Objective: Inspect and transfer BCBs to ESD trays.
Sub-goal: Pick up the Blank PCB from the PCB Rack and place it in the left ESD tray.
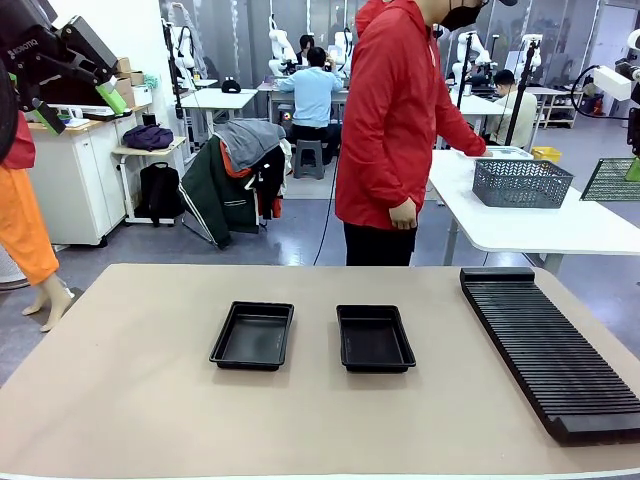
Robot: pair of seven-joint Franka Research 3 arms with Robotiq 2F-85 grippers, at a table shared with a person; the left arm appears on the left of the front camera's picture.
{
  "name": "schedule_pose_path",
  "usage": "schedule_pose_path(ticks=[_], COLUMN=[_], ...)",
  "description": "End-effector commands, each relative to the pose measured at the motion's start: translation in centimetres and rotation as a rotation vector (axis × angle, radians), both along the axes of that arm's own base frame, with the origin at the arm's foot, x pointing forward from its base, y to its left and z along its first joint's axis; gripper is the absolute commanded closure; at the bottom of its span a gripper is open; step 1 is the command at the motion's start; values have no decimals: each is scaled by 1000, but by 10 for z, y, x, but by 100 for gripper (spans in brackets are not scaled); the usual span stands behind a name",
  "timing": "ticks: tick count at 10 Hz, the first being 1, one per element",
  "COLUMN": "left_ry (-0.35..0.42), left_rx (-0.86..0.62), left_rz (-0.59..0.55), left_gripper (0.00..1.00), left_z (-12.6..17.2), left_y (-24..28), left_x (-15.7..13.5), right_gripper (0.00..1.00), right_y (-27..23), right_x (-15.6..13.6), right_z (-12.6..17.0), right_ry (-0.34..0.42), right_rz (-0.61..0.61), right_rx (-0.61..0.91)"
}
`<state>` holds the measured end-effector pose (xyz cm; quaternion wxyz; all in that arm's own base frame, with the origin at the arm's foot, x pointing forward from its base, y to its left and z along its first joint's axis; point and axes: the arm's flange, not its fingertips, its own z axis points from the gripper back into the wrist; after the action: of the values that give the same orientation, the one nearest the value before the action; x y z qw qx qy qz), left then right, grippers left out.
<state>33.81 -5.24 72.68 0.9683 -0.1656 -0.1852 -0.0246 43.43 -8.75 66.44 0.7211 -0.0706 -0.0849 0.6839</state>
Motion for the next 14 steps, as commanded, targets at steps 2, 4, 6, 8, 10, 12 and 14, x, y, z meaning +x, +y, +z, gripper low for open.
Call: schedule_pose_path(ticks=[2,4,6,8,10,12,14], left_ry=[2,2,2,2,2,2,2], left_rx=[1,1,1,1,1,1,1], left_rz=[0,0,0,0,0,0,0], left_gripper=[0,0,0,0,0,0,0], left_z=[-1,-1,-1,-1,-1,-1,-1], left_y=[-1,-1,-1,-1,-1,-1,-1], left_x=[0,0,0,0,0,0,0], right_gripper=[97,97,97,97,97,97,97], right_y=[26,61,92,123,147,176,199], right_x=[1,0,-1,-9,-21,-31,-37], right_z=[2,-1,-10,-24,-43,-67,-99], right_ry=[78,165,256,353,418,489,554], right_rz=[-133,-282,-410,-564,-710,-835,-951], right_rx=[97,197,269,347,427,538,655])
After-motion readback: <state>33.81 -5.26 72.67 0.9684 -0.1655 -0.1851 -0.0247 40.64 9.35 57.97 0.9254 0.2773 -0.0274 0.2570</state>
